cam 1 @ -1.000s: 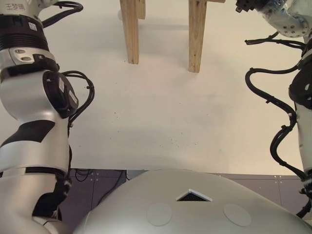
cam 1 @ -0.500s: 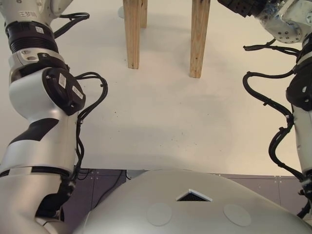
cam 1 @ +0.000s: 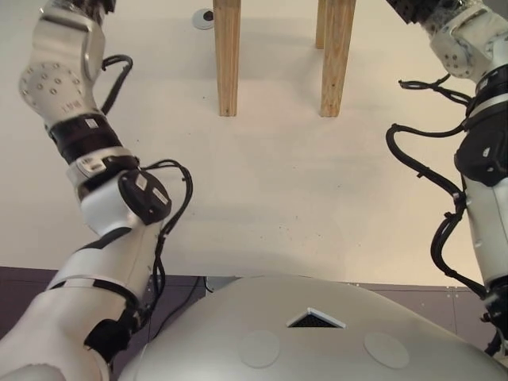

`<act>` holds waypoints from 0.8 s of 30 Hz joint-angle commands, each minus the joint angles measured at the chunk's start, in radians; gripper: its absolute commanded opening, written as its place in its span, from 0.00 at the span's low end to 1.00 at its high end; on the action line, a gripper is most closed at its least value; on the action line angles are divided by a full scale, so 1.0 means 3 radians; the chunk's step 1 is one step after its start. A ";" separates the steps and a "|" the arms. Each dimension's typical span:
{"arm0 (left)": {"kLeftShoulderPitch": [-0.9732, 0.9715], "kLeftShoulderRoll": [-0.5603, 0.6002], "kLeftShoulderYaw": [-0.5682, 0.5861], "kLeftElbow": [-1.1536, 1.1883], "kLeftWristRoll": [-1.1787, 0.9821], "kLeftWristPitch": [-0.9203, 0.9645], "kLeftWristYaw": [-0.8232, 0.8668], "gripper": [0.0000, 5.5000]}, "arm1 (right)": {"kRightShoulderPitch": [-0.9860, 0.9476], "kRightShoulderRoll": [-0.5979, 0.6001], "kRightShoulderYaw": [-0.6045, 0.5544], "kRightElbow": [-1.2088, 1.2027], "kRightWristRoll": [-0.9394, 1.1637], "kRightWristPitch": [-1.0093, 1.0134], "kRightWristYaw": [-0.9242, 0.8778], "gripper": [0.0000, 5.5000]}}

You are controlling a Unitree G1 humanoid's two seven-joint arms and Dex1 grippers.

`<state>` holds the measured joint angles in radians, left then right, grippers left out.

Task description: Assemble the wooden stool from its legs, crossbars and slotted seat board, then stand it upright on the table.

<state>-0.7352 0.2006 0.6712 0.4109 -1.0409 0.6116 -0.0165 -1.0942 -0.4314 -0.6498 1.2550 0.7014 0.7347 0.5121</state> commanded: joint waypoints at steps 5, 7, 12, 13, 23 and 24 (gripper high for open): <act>0.1095 -0.0386 -0.0777 -0.1078 0.0918 -0.0417 0.0093 0.15 | 0.0833 0.0455 0.0433 -0.1215 -0.0689 -0.1530 -0.0640 0.73; 0.1444 -0.0449 -0.1002 -0.1333 0.1247 -0.0596 0.0112 0.10 | 0.1364 0.0639 0.0668 -0.2062 -0.0982 -0.1720 -0.0933 0.67; 0.1938 -0.0698 -0.1404 -0.1576 0.1804 -0.1002 0.0166 0.00 | 0.2612 0.0980 0.1304 -0.3698 -0.1635 -0.1816 -0.1424 0.51; 0.1972 -0.0755 -0.1474 -0.1593 0.1860 -0.1057 0.0164 0.00 | 0.2715 0.1000 0.1433 -0.3865 -0.1722 -0.1811 -0.1426 0.47; 0.1668 -0.0865 -0.1807 -0.1151 0.2389 -0.1636 0.0019 0.00 | 0.2679 0.1000 0.1705 -0.4096 -0.1896 -0.1809 -0.1482 0.12; 0.1671 -0.0864 -0.1820 -0.1138 0.2404 -0.1654 -0.0002 0.00 | 0.2687 0.1012 0.1711 -0.4100 -0.1895 -0.1821 -0.1484 0.10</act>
<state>-0.2333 -0.0620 0.1311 0.0482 -0.3333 0.1296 -0.0034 -0.2686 -0.1301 -0.1450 0.0257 0.1362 0.1987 0.0636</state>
